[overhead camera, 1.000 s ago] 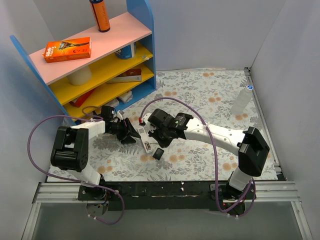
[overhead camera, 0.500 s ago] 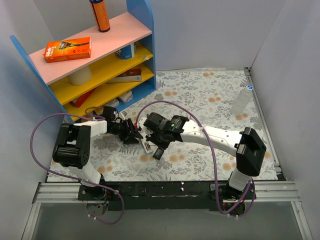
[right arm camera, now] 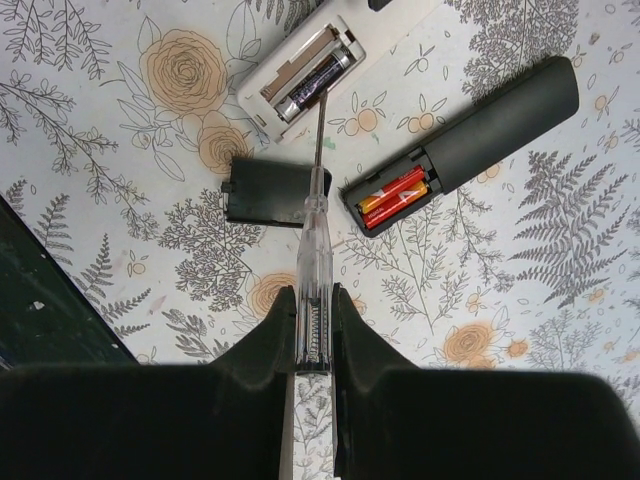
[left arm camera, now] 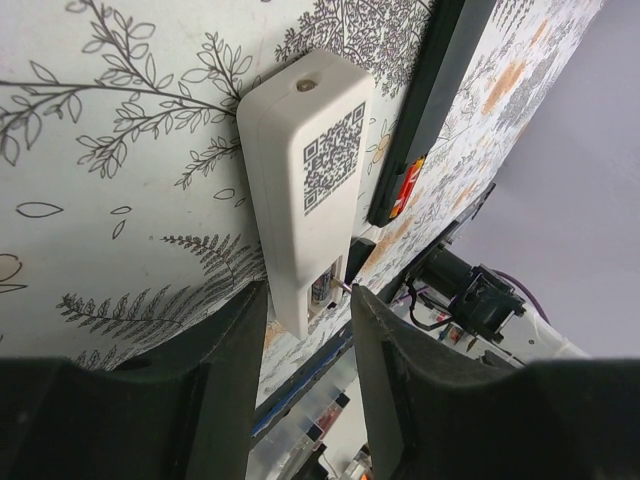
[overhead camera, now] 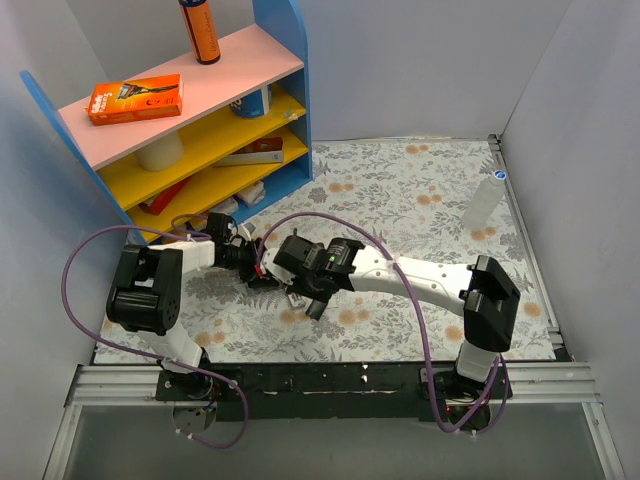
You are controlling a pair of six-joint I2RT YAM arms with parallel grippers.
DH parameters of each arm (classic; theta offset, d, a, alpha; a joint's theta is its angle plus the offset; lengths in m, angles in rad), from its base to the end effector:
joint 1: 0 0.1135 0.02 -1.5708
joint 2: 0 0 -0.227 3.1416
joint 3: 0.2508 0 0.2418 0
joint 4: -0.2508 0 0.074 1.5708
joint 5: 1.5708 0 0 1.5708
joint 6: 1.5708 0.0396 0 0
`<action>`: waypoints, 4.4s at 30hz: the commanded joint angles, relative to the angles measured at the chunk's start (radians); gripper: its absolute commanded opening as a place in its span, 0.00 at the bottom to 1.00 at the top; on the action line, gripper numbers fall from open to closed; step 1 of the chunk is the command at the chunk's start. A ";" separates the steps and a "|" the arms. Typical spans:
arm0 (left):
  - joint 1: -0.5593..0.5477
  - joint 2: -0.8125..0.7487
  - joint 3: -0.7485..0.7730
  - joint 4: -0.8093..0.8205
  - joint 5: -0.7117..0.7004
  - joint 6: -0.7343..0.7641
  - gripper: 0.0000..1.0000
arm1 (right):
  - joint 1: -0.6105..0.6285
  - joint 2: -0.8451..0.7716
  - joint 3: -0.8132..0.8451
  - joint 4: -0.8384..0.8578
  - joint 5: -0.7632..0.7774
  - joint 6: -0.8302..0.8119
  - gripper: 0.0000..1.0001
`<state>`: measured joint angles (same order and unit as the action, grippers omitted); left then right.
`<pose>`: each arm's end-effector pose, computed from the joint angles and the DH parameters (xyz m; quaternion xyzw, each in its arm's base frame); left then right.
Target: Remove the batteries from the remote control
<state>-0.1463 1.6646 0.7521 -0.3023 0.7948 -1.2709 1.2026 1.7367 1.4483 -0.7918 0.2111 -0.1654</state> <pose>0.2605 -0.0670 0.0956 0.4258 -0.8043 0.3955 0.1239 0.1345 0.3256 0.2289 -0.5897 0.7638 0.0309 0.2604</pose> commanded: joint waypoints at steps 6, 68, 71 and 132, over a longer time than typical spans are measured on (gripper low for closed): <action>-0.003 0.001 0.003 0.012 0.017 0.022 0.38 | 0.049 0.086 0.109 0.003 -0.085 -0.120 0.01; -0.007 0.092 0.032 -0.050 -0.104 0.044 0.38 | -0.127 -0.078 -0.233 0.442 -0.231 -0.283 0.01; -0.007 0.101 0.032 -0.060 -0.115 0.045 0.36 | -0.138 -0.104 -0.261 0.463 -0.248 -0.273 0.01; -0.007 -0.026 0.073 -0.107 -0.175 0.001 0.48 | -0.334 -0.147 -0.344 0.557 -0.777 -0.184 0.01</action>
<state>-0.1547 1.6989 0.7952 -0.3748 0.7216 -1.2842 0.8577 1.5665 1.0733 -0.1925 -0.4953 -0.3813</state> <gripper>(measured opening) 0.447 0.168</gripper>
